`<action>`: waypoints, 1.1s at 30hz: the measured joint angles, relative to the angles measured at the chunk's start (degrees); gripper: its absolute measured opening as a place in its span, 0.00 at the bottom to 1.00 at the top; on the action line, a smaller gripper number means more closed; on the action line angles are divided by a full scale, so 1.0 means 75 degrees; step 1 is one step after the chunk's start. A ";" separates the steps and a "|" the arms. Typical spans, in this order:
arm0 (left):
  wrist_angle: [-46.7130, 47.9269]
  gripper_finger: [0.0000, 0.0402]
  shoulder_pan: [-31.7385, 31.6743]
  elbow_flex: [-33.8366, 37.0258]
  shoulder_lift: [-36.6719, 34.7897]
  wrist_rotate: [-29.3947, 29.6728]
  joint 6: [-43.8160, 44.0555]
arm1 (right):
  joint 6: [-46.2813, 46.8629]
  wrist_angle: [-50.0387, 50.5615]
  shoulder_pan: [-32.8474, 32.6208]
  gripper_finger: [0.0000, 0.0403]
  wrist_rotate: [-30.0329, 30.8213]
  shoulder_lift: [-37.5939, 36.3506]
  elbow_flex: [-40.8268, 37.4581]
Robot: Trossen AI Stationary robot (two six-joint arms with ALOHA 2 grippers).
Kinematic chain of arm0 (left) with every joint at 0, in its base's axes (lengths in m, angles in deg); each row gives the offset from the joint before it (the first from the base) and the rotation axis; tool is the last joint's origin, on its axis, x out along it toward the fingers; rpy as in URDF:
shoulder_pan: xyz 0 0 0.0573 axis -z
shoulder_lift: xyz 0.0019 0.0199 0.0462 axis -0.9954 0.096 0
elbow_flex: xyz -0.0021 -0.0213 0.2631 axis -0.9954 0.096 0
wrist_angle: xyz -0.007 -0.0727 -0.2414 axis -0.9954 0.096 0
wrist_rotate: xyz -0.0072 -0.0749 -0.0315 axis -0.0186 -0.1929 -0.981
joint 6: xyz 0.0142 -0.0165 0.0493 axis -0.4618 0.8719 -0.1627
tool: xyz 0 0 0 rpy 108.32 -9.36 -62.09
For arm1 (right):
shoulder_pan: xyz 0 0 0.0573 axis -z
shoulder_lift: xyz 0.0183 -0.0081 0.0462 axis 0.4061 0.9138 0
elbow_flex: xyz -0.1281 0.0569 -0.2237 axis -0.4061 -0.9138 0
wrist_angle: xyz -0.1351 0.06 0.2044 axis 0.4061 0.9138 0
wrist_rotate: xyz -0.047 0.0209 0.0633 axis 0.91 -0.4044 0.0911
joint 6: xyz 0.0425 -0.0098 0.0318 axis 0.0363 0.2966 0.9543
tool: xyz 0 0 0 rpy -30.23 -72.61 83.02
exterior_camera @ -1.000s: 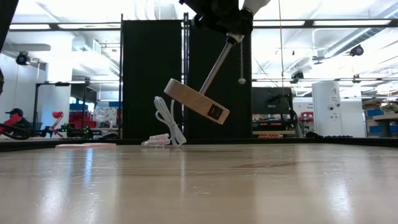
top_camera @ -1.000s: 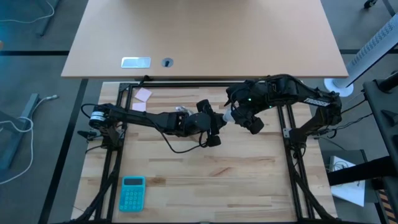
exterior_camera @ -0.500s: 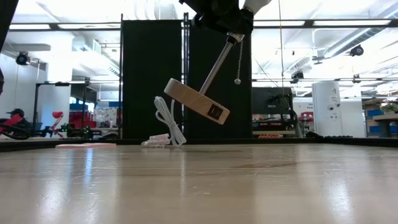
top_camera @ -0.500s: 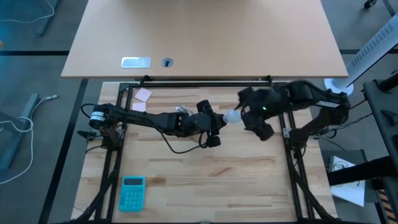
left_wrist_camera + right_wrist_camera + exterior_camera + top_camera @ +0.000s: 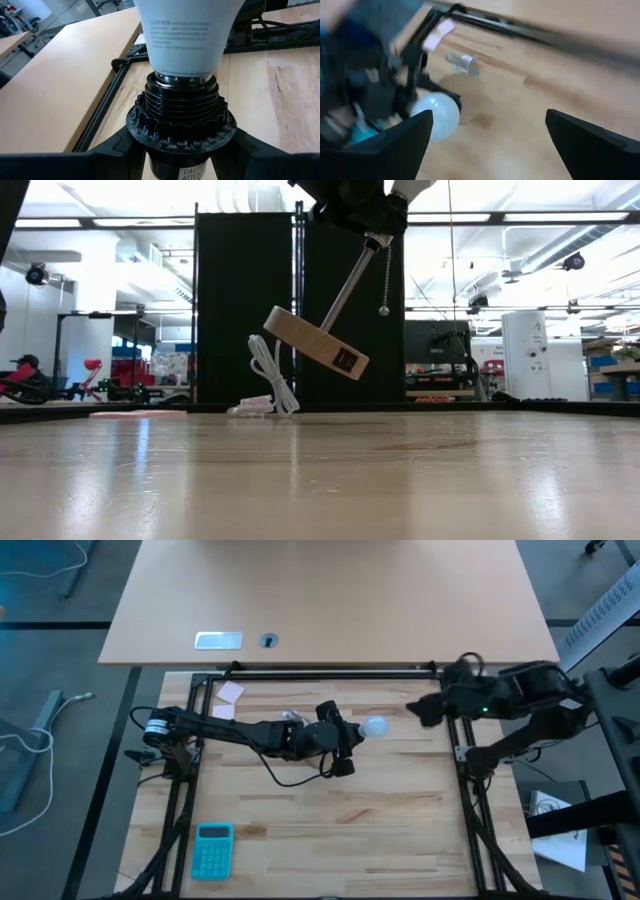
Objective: Screw lightbulb
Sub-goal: Remove the light bulb from the lamp
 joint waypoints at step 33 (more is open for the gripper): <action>-0.0017 0.41 -0.0026 0.0003 0.0000 0.0385 -0.1577 | 0.7913 -0.1899 -0.0065 0.95 -0.1511 -0.0399 -0.2097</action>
